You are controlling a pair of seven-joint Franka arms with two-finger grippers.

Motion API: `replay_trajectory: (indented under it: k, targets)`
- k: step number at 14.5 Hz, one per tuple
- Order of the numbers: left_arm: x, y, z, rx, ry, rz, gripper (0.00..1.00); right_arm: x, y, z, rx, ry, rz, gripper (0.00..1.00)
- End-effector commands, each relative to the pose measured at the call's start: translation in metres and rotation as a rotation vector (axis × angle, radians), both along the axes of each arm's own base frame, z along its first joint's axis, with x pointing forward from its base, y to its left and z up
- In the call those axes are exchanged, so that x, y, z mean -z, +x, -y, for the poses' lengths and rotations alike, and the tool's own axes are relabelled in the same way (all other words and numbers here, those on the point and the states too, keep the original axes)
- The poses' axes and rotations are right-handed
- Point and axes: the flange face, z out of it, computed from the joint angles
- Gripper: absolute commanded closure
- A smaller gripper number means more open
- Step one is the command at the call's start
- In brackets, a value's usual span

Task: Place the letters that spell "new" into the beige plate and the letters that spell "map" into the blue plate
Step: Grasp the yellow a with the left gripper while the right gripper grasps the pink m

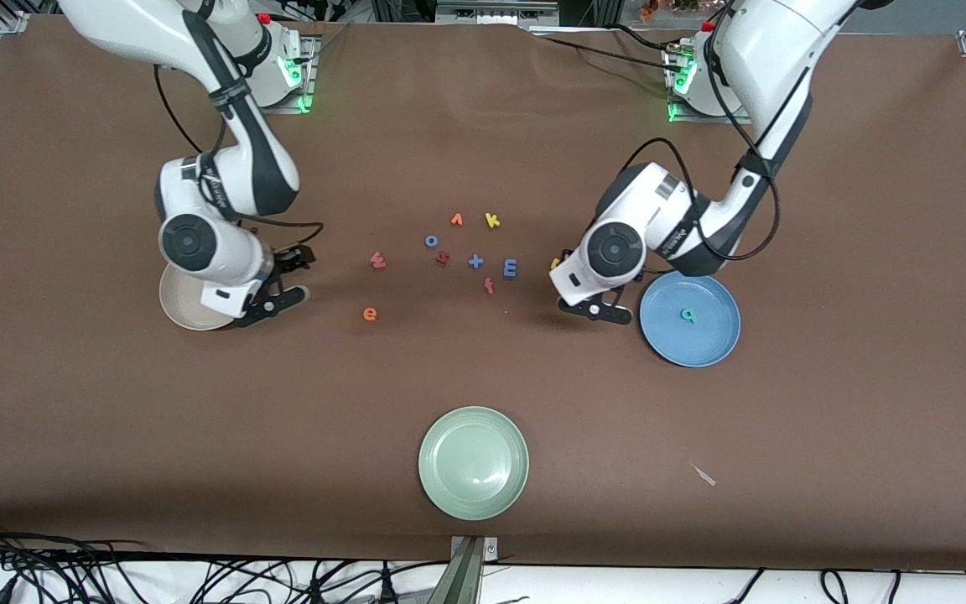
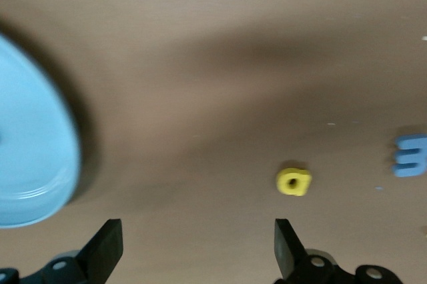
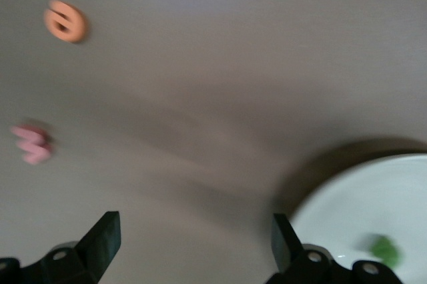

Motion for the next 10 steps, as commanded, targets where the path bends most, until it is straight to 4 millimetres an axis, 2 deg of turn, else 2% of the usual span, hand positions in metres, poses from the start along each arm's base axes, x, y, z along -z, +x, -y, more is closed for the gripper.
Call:
replay_trajectory:
  k: [1, 2, 3, 6, 10]
  targets:
    - [0.023, -0.009, 0.023, 0.017, -0.038, 0.03, 0.0, -0.012, -0.015, -0.044, 0.07, 0.016, 0.036, 0.0]
    - [0.032, -0.01, 0.029, 0.017, -0.053, 0.04, 0.0, -0.012, -0.02, -0.058, 0.082, 0.028, 0.063, 0.0]
    - [0.041, -0.014, 0.03, 0.011, -0.06, 0.042, 0.0, -0.004, -0.029, -0.067, 0.092, 0.041, 0.091, 0.0]
    - [0.061, -0.033, 0.033, -0.002, -0.07, 0.051, 0.0, 0.018, -0.059, -0.08, 0.093, 0.087, 0.179, 0.0]
    - [0.067, -0.049, 0.041, 0.014, -0.065, 0.048, 0.01, 0.038, -0.08, -0.108, 0.029, 0.115, 0.212, 0.0]
